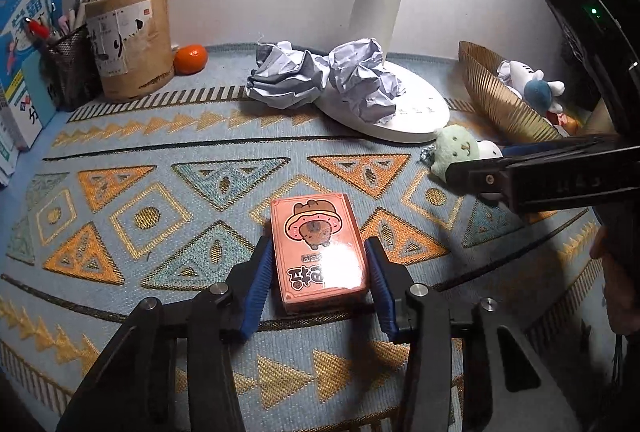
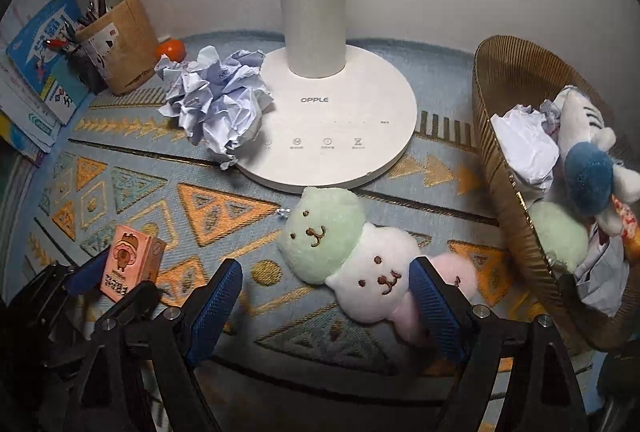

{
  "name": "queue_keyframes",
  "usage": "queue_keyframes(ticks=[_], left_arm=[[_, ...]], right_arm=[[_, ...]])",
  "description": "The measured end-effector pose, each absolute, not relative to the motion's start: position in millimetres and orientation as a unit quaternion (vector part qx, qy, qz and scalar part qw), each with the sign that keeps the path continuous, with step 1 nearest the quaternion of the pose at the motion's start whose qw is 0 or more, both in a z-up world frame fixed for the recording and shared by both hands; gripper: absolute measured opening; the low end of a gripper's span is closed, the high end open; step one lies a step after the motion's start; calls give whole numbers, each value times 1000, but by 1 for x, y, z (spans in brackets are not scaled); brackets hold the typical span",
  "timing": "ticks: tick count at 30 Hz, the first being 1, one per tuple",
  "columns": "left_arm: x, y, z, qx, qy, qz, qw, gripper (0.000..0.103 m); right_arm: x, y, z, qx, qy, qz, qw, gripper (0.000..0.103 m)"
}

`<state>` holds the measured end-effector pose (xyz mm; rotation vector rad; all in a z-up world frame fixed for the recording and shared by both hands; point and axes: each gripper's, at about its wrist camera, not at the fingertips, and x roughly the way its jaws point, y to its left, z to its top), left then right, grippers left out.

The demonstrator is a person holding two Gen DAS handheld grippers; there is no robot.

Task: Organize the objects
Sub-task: 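Grasp the green-white-pink dango plush with the right tool while the left tool holds the pink box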

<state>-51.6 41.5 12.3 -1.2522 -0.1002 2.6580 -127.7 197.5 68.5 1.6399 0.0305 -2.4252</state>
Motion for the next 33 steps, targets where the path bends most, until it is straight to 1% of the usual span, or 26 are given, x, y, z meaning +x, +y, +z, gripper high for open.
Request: queue_keyframes(ticks=[1,2,3,4,5,6,8,11,13,16,18,23,25,26,27,28,29,31,33], left_arm=[[-52,37,12,-422,-49,899,106,42],[-52,33,13,-420,-60,899,111,42],[-51,31,13,-420,-66,898,112,42],[-52,31,13,-420,-69,898,112,42],[-51,31,13,-420,-68,898,112,42],[-51,32,12,-420,-66,898,112,42],[-52,31,12,-420,-66,898,112,42],[-52,30,12,-421,-69,897,114,42],[-52,31,12,-421,-67,898,113,42],[-51,32,12,-421,-66,898,112,42],[-51,32,13,-421,-67,898,113,42],[-53,32,13,-421,-67,898,114,42],[-53,33,13,-421,-64,898,113,42],[-52,33,12,-421,-63,898,113,42],[-52,33,12,-421,-63,898,113,42],[-52,34,12,-421,-63,898,113,42],[-52,34,12,-421,-63,898,113,42],[-52,35,11,-421,-62,898,112,42],[-51,37,11,-421,-60,898,110,42]], right_arm=[[-124,199,71,570,-25,-812,123,89],[-119,205,72,580,-80,-796,154,91],[-115,211,74,583,-143,-776,193,91],[-109,217,75,580,-185,-763,216,91],[-104,222,78,574,-196,-764,221,91],[-98,224,81,565,-186,-773,218,91],[-90,228,83,550,-137,-801,192,91],[-90,223,83,518,-22,-843,143,91],[-94,216,79,497,49,-856,133,91],[-101,210,69,467,132,-868,108,91],[-107,208,61,457,155,-870,101,91],[-125,198,34,457,179,-868,72,92],[-129,199,35,457,169,-870,70,93],[-130,200,36,465,158,-868,68,90],[-132,203,39,471,149,-867,61,87],[-133,206,42,476,141,-867,49,78],[-133,212,47,483,122,-867,35,73],[-132,230,58,503,42,-863,18,70],[-122,250,71,511,-44,-858,-1,70]])
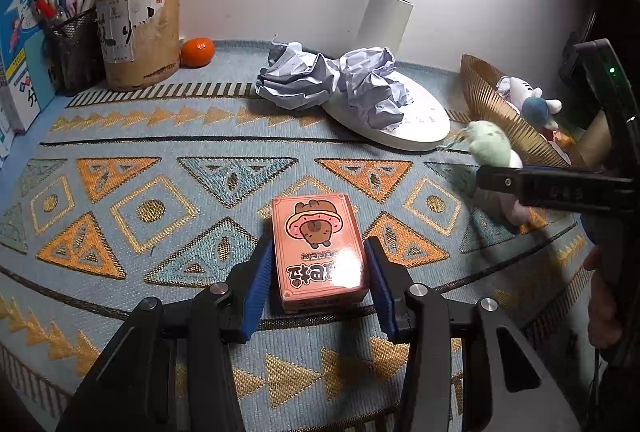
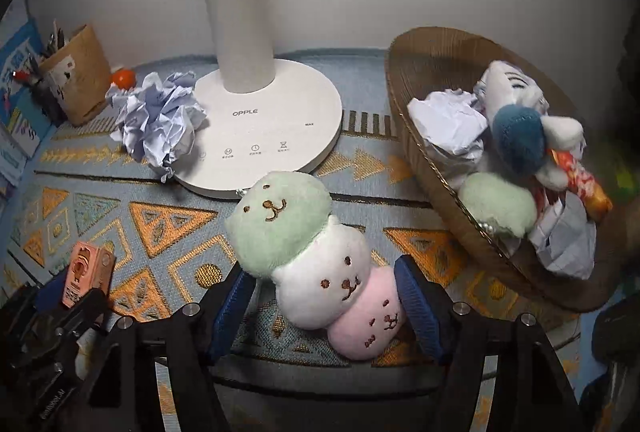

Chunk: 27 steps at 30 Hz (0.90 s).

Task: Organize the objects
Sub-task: 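Grasp the green-white-pink dango plush with the right tool while the left tool holds the pink box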

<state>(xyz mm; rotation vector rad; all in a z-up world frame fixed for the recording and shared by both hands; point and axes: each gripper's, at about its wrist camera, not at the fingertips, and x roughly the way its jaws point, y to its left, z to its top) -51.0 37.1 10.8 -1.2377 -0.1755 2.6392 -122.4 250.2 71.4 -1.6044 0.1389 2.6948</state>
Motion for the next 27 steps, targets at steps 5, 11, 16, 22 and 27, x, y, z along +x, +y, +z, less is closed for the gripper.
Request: queue_keyframes(ticks=[5,11,16,22,27], left_arm=[[-51,39,12,-422,-46,899,105,42],[-51,35,13,-421,-55,899,109,42],[-51,36,14,-422,-52,899,106,42],[-52,34,14,-421,-56,899,109,42],[-53,30,14,-420,-68,898,109,42]], right_arm=[[-93,259,80,-519,190,833,-15,68],[-83,242,63,-529,196,821,-84,72],[-75,275,47,-507,189,839,-53,72],[-96,287,40,-478,183,857,-51,72],[-79,250,49,-489,193,835,-162,73]])
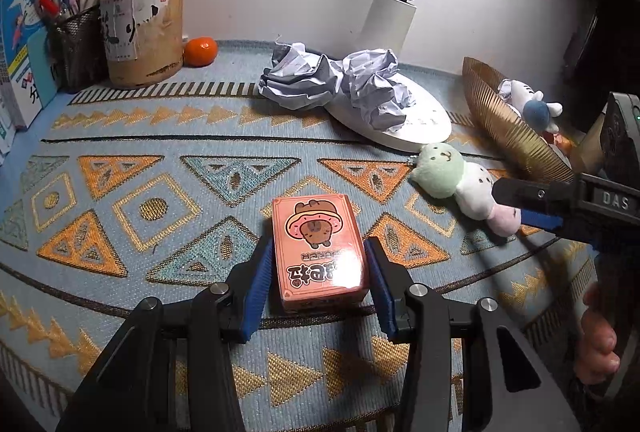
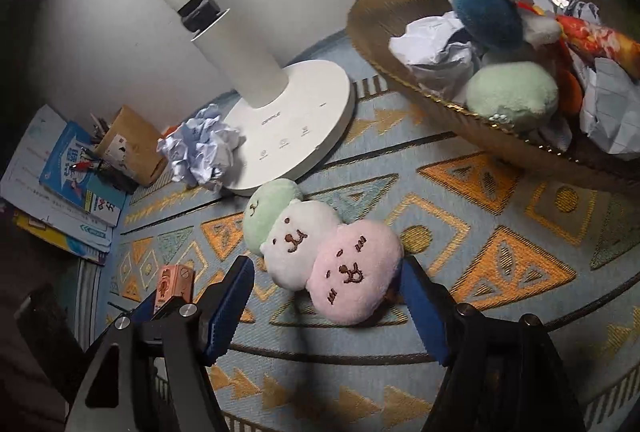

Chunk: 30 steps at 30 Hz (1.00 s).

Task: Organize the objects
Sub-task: 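Grasp the green-white-pink dango plush with the right tool while the left tool holds the pink box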

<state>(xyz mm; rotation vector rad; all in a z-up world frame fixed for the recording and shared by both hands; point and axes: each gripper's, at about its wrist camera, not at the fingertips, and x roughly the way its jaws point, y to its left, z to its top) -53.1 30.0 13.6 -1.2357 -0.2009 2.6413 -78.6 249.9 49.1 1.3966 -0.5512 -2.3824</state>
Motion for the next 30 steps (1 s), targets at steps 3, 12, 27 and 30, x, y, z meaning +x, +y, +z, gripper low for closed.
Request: queue_keyframes(ticks=[3,12,27,30], left_arm=[[-53,31,13,-421,-66,898,107,42],[-53,30,13,-420,-66,899,107,42],[-49,30,17,-407,-63,904,117,41],[-35,35,28,-367,-61,918,140,40]], right_arm=[[-50,226,67,486,-175,-826,224,73],[-58,182,63,460,52,-878,121,75],[-60,195,51,451,17,-886,104,47],[-32,216,65,431,8,-900,64,47]])
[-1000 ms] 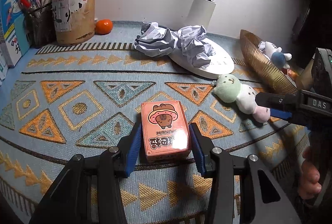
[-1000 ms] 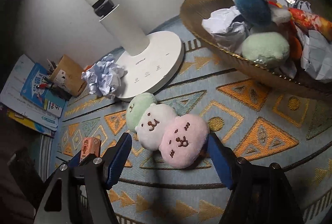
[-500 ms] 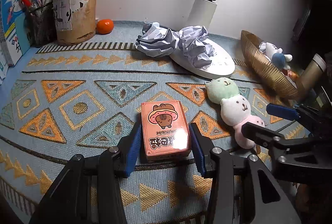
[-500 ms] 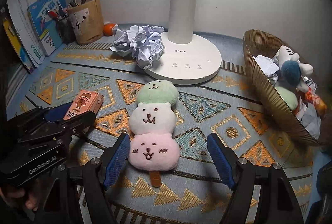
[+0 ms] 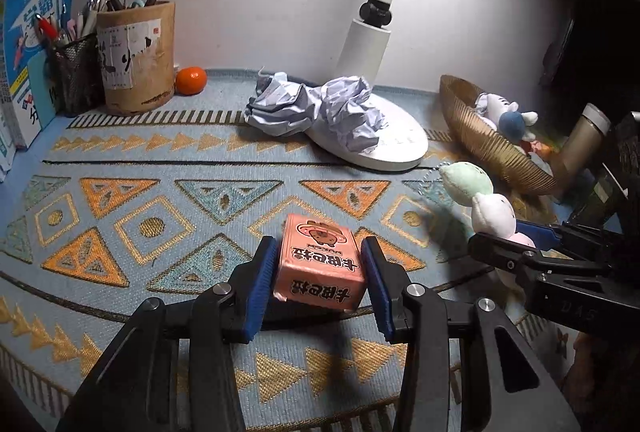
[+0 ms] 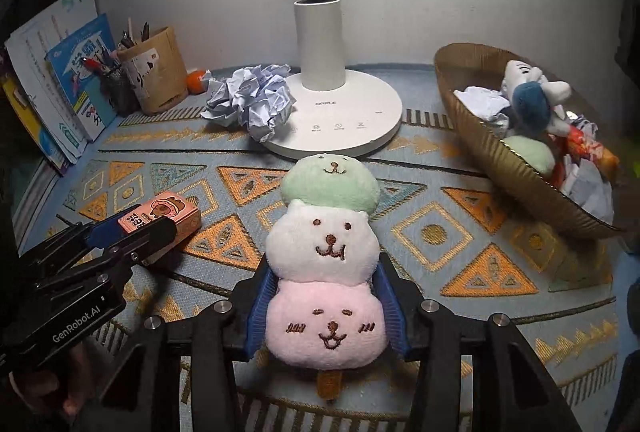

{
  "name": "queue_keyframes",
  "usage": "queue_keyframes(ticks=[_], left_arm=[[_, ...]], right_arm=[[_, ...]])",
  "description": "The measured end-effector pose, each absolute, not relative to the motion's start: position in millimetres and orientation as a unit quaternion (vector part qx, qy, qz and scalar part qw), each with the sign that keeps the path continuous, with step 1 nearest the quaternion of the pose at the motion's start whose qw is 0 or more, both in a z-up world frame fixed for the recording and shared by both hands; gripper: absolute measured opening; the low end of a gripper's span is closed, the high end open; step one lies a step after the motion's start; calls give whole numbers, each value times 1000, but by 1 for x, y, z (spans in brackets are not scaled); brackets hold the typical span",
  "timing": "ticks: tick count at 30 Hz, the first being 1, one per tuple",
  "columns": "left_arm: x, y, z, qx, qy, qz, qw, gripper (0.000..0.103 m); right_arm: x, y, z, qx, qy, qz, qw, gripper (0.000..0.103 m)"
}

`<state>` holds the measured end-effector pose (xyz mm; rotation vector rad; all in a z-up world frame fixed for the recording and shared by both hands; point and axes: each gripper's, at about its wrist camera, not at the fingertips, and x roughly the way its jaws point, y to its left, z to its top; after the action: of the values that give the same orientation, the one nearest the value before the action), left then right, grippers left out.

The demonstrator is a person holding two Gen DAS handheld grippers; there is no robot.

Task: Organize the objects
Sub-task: 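Grasp the green-white-pink dango plush with the right tool while the left tool holds the pink box, then carry the pink box and dango plush up over the amber bowl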

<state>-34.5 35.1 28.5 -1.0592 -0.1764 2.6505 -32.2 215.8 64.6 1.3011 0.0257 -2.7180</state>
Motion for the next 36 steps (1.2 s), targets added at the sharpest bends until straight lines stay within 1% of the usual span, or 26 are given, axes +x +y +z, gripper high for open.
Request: queue_keyframes(ticks=[3,7,9,10,13,14,15,16,17,19,20,22,24,25,26,27,28,29,32,36], left_arm=[[-32,49,30,-365,-37,918,151,40],[-40,44,23,-389,-56,906,158,40],[-43,39,17,-416,-71,892,160,42],[-43,39,13,-430,-69,887,157,45],[-35,43,14,-432,-43,889,147,49],[-32,46,13,-431,-33,890,147,52],[-29,48,13,-430,-26,890,148,63],[-28,50,13,-432,-21,890,147,73],[-26,51,13,-432,-18,890,143,86],[-23,50,16,-425,-18,894,141,86],[-22,50,16,-426,-14,894,138,86],[-24,50,13,-430,4,895,119,85],[-26,52,10,-433,26,896,97,63],[-26,51,11,-431,27,897,97,56],[-27,51,12,-428,26,898,97,44],[-28,50,13,-428,22,898,99,37],[-28,49,13,-428,20,898,98,37],[-28,49,14,-428,17,898,100,37],[-27,53,22,-423,9,899,118,37],[-30,74,46,-404,5,901,156,37]], right_arm=[[-16,226,63,433,15,-901,34,47],[-14,239,45,457,5,-889,25,48],[-14,242,40,463,-1,-886,27,48],[-13,241,39,462,-3,-887,28,48],[-8,242,40,455,-1,-890,36,48],[-7,242,40,454,-1,-890,40,50],[-6,242,40,453,-2,-891,43,51],[-5,242,41,451,-4,-891,47,56],[-4,243,42,447,-6,-893,50,62],[-1,245,45,439,-9,-897,53,67],[-1,245,45,440,-7,-897,52,67],[-3,245,42,449,0,-892,47,67],[-7,244,39,458,8,-888,45,67],[-9,243,39,459,11,-887,46,67],[-9,243,39,457,12,-888,49,67],[-10,242,40,454,10,-889,53,64],[-10,242,40,455,10,-889,56,50],[-10,241,40,454,12,-889,54,48],[-5,244,46,444,2,-894,57,48],[9,260,81,407,-34,-910,68,48]])
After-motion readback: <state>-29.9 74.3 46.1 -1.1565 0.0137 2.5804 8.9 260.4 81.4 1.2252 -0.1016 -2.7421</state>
